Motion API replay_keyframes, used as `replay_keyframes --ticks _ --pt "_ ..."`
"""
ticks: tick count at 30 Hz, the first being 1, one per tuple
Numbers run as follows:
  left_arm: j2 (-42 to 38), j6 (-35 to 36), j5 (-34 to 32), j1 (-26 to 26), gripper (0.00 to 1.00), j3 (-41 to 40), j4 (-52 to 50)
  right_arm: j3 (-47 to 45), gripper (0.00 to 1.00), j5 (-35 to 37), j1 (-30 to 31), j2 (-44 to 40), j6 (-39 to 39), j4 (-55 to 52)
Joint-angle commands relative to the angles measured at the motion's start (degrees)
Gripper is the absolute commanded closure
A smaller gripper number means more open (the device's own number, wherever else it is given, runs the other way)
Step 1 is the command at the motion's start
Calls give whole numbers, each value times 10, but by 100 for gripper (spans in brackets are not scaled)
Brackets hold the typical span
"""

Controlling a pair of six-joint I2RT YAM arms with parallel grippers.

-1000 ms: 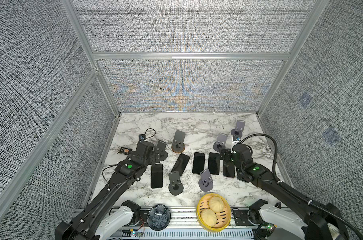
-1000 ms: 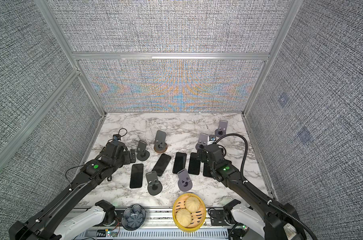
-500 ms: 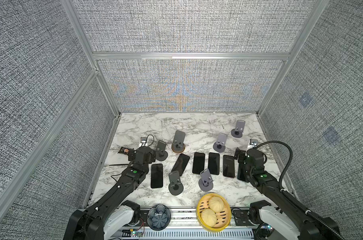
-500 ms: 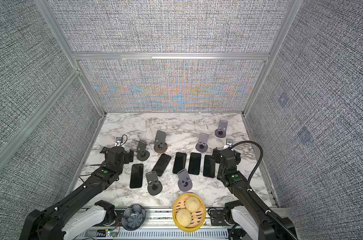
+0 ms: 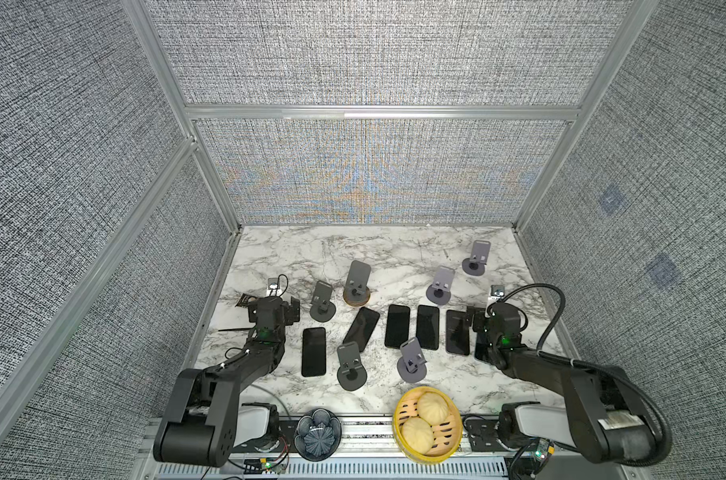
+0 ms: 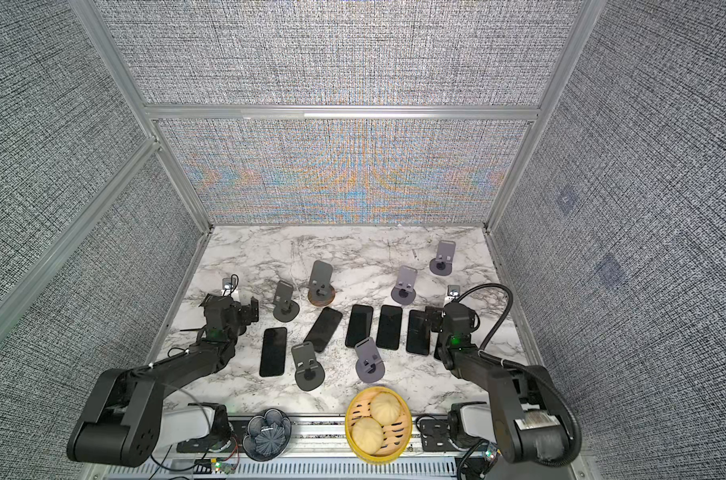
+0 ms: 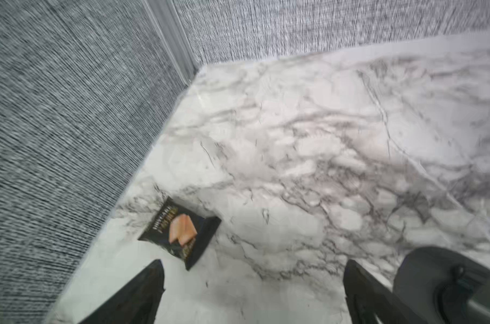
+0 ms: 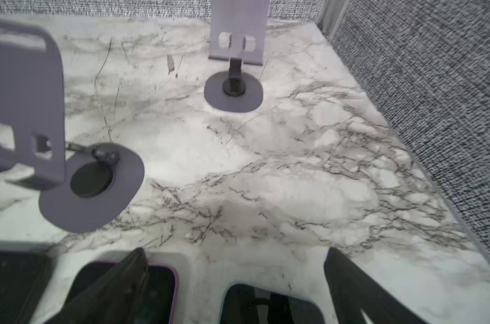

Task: Remove the phone from the phone stand
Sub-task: Reset both arms

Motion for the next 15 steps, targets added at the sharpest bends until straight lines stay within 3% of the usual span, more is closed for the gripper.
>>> replay_keyframes --ticks 1,4,7,10,15 --pt "25 -2 29 11 1 18 103 12 1 -48 -17 50 -20 146" --pt "61 -9 39 30 1 1 177 17 1 -71 -28 121 -13 211" --pt "77 -26 55 48 1 -7 199 39 1 -84 -30 94 -14 125" --pt "97 -29 67 55 1 -9 216 37 1 -84 -30 119 -15 169" --pt "123 -27 79 59 1 -5 233 50 1 -79 -29 117 -17 138"
